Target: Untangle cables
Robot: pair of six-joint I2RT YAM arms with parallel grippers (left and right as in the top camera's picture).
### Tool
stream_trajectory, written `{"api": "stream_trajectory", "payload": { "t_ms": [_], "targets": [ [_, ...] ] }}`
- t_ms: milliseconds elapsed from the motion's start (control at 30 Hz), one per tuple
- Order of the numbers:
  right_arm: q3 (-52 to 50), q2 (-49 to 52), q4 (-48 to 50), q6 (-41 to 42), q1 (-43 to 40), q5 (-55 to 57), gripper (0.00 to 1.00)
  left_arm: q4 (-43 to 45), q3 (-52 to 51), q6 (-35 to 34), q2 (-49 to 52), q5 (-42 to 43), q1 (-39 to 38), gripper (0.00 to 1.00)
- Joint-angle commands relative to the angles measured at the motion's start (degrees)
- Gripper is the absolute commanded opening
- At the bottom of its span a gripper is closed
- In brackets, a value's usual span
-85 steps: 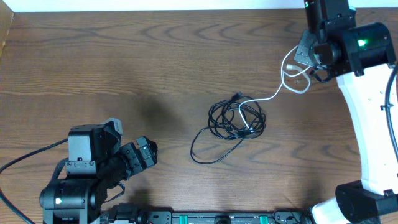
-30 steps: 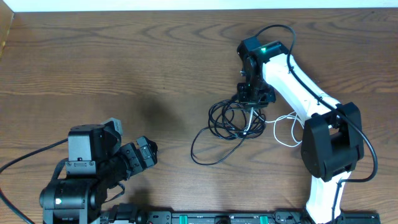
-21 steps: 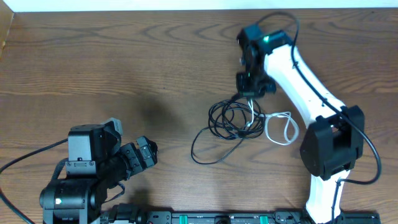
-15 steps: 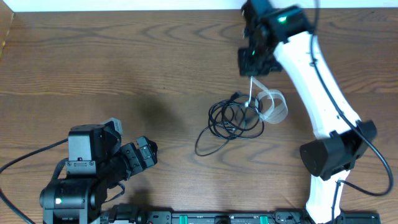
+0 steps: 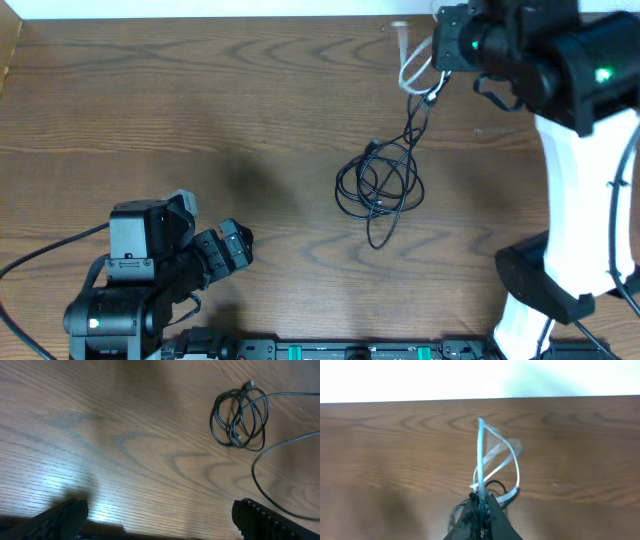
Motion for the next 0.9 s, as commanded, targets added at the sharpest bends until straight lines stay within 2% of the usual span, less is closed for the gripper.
{"api": "stream_trajectory", "payload": {
  "t_ms": [0, 133, 267, 300, 367, 433, 600, 667, 733, 767, 833, 867],
  "targets": [
    [0.3, 0.1, 0.3, -0.3, 0.1, -7.3, 0.01, 0.0, 0.1, 1.0, 0.0, -0.4, 0.2, 0.98],
    [0.0, 0.2, -0.5, 0.4, 0.1, -5.4, 0.01, 0.0, 0.1, 1.0, 0.0, -0.4, 0.2, 0.98],
    [-0.2, 0.2, -4.7, 5.3, 2.0, 9.7, 0.01, 0.0, 0.1, 1.0, 0.0, -0.4, 0.2, 0.98],
    [-0.6, 0.2, -4.7, 4.6, 2.6, 9.8, 0.01, 0.0, 0.1, 1.0, 0.0, -0.4, 0.2, 0.98],
    [-0.8, 0.2, -4.7, 4.4, 3.7, 4.7, 0.01, 0.0, 0.1, 1.0, 0.0, -0.4, 0.2, 0.98],
    [-0.8, 0.2, -4.2, 3.2, 4.5, -7.4, 0.01, 0.0, 0.1, 1.0, 0.0, -0.4, 0.2, 0.98],
    [-0.8, 0.2, -1.1, -9.9, 6.2, -37.2, 0.01, 0.0, 0.1, 1.0, 0.0, -0.4, 0.2, 0.98],
    [-0.8, 0.2, -0.4, -14.6, 7.2, -40.2, 0.01, 0.0, 0.1, 1.0, 0.0, -0.4, 0.2, 0.98],
    [-0.8, 0.2, 0.1, -17.6, 8.0, -34.4, 0.01, 0.0, 0.1, 1.0, 0.0, -0.4, 0.2, 0.98],
    [-0.8, 0.3, 0.4, -17.9, 8.3, -27.2, 0.01, 0.0, 0.1, 1.0, 0.0, -0.4, 0.2, 0.98],
    [-0.8, 0.6, 0.3, -12.5, 8.3, -5.7, 0.02, 0.0, 0.1, 1.0, 0.0, -0.4, 0.2, 0.98],
    [-0.8, 0.8, -1.0, -3.2, 8.3, 10.5, 0.02, 0.0, 0.1, 1.0, 0.0, -0.4, 0.2, 0.98]
  ]
}}
